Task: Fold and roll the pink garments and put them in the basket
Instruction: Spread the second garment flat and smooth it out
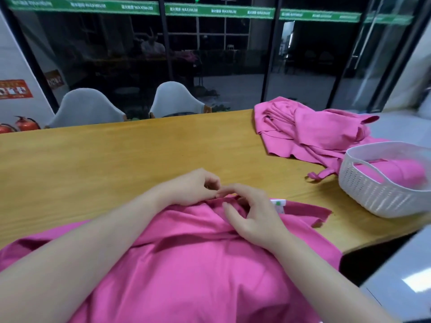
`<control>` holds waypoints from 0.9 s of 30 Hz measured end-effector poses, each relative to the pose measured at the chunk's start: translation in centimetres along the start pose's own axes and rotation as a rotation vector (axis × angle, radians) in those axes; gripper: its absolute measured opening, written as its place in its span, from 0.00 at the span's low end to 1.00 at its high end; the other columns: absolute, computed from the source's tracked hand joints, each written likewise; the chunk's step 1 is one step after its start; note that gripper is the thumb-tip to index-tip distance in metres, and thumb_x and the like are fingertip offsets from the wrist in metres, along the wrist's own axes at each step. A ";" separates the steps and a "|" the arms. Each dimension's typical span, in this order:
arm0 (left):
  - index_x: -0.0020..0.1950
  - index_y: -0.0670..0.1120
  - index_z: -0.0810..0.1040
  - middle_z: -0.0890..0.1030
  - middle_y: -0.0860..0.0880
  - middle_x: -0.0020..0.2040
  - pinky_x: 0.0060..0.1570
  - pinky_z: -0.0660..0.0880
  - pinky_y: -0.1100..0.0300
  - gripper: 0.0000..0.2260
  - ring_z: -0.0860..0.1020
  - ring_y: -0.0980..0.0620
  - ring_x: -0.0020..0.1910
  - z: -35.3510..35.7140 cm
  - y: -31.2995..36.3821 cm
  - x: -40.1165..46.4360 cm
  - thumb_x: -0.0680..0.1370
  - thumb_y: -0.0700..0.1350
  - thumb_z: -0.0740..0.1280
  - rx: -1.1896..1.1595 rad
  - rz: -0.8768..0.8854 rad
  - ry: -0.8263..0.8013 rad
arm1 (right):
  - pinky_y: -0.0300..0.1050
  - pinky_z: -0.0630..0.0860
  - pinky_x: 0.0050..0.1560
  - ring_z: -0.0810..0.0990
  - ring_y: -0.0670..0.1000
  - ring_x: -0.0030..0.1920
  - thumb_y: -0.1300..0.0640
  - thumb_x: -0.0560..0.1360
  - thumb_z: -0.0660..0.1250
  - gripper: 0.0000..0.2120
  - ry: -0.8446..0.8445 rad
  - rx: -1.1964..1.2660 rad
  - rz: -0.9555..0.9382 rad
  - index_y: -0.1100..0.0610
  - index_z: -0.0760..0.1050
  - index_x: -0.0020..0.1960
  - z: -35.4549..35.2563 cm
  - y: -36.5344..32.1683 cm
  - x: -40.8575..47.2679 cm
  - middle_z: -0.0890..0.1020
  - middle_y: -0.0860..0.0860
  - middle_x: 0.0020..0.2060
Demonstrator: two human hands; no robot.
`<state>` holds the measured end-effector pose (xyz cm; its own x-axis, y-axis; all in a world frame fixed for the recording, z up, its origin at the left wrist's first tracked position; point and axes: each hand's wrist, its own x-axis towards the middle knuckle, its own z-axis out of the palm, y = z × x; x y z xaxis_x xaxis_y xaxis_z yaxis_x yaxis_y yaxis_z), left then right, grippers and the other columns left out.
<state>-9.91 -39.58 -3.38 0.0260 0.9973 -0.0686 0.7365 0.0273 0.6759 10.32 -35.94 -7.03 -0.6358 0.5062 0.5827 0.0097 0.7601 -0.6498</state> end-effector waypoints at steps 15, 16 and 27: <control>0.45 0.45 0.77 0.76 0.47 0.36 0.32 0.66 0.63 0.07 0.68 0.54 0.32 -6.0 3.1 -5.6 0.83 0.42 0.67 -0.452 0.000 0.549 | 0.35 0.74 0.45 0.81 0.44 0.42 0.48 0.79 0.71 0.08 0.251 0.094 0.167 0.52 0.80 0.52 0.1 -2.4 4.9 0.83 0.44 0.43; 0.45 0.45 0.77 0.75 0.47 0.36 0.32 0.65 0.63 0.07 0.68 0.54 0.32 -6.1 3.7 -5.9 0.83 0.42 0.67 -0.463 0.034 0.558 | 0.35 0.74 0.47 0.81 0.42 0.44 0.42 0.78 0.69 0.14 0.254 0.125 0.228 0.53 0.80 0.52 0.0 -3.0 5.9 0.84 0.44 0.44; 0.47 0.42 0.82 0.80 0.48 0.40 0.47 0.72 0.55 0.03 0.76 0.52 0.41 -4.2 7.6 -9.0 0.80 0.41 0.72 -0.368 0.262 0.482 | 0.41 0.73 0.32 0.73 0.48 0.27 0.56 0.74 0.75 0.10 -0.279 0.331 0.667 0.63 0.81 0.42 -2.8 -8.3 13.8 0.78 0.53 0.30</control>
<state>-7.41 -48.04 5.47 -0.1953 0.8907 0.4105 0.4655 -0.2842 0.8382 3.65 -34.10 7.80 -0.7469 0.6580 -0.0956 0.2546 0.1502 -0.9553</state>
